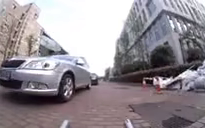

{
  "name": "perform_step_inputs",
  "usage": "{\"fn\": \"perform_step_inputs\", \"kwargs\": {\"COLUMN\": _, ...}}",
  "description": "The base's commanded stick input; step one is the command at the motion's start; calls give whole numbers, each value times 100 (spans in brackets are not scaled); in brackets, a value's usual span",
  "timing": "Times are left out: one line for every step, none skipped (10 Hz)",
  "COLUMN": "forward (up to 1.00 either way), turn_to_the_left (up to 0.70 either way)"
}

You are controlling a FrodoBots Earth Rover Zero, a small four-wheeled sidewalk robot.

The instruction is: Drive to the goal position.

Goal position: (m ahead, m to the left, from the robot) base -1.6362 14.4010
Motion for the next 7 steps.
{"fn": "perform_step_inputs", "kwargs": {"forward": 0, "turn_to_the_left": 0}}
{"fn": "perform_step_inputs", "kwargs": {"forward": 0, "turn_to_the_left": 0}}
{"fn": "perform_step_inputs", "kwargs": {"forward": 0, "turn_to_the_left": 0}}
{"fn": "perform_step_inputs", "kwargs": {"forward": 0, "turn_to_the_left": 0}}
{"fn": "perform_step_inputs", "kwargs": {"forward": -17, "turn_to_the_left": 0}}
{"fn": "perform_step_inputs", "kwargs": {"forward": -61, "turn_to_the_left": 0}}
{"fn": "perform_step_inputs", "kwargs": {"forward": -70, "turn_to_the_left": 0}}
